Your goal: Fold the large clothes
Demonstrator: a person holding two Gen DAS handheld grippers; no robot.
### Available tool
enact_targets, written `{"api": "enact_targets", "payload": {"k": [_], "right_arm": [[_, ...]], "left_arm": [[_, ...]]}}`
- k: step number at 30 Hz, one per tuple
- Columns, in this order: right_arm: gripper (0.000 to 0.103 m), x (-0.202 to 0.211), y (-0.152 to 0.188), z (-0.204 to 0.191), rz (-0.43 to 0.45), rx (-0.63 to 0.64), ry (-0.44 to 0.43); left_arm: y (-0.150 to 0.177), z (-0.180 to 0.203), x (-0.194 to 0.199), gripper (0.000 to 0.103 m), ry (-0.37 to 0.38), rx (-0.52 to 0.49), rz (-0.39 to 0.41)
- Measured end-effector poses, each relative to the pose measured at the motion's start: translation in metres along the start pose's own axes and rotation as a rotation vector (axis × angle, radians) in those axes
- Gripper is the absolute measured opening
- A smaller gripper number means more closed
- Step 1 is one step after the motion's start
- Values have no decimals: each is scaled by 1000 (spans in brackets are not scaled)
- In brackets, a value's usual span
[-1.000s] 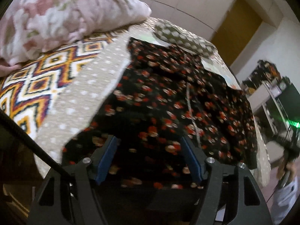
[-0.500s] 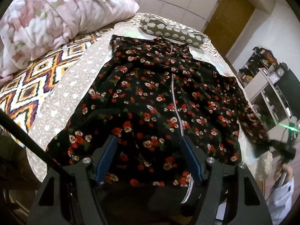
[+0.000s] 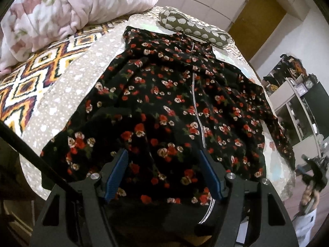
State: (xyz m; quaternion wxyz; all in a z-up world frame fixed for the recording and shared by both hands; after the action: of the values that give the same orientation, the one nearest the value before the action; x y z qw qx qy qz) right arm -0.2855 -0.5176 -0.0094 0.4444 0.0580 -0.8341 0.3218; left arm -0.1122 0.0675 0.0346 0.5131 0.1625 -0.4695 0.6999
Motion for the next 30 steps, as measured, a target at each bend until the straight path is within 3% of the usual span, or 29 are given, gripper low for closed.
{"api": "enact_targets", "payload": {"k": [2,5,10,15,17,18,20,23,25,27,30], "right_arm": [[66,-11,26,-1,-42,-67,-82],[67,-27,45,2,-55,-169,-121],[73,-63,38,7,-65,-336,-180],[72,-70,13,-2,12,-354,-142],[40,-74,1,-6,16,-330,-118],[11,-76,-5,-6,6,-321,-119],[11,-75,-21,-1,1,-320,-100],[11,-54,-58,18,105,-365,8],[11,-50,-78,23,118,-382,40],[11,-48,-93,13,120,-367,69],[11,-36,-108,-35,155,-242,120]], "left_arm": [[1,2,0,69,-1,-8,-4],[1,4,3,69,-6,-18,2],[1,-1,3,69,-5,3,4],[3,0,-1,69,-7,-5,-15],[2,-1,1,69,-14,-12,-8],[2,-1,3,69,-16,-13,-3],[1,-5,7,69,-23,-12,11],[-2,-12,13,69,-27,0,27],[-3,-18,16,69,-26,13,37],[-4,-24,21,69,-25,24,49],[-4,-31,29,69,-16,32,67]]}}
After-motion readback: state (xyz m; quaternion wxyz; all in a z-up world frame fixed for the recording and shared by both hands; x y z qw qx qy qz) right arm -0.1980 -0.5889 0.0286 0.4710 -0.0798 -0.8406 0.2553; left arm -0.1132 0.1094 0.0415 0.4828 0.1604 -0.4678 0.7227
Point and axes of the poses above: each gripper's, at about its wrist camera, not at the fingertips, and x roughly against the way its jaws point, z to its right, y to its underside, the point moved 3 cm from there along -x, roughly the way its jaws point, and after that the axes turned 13 degrees about y, right-handed, at the moved point
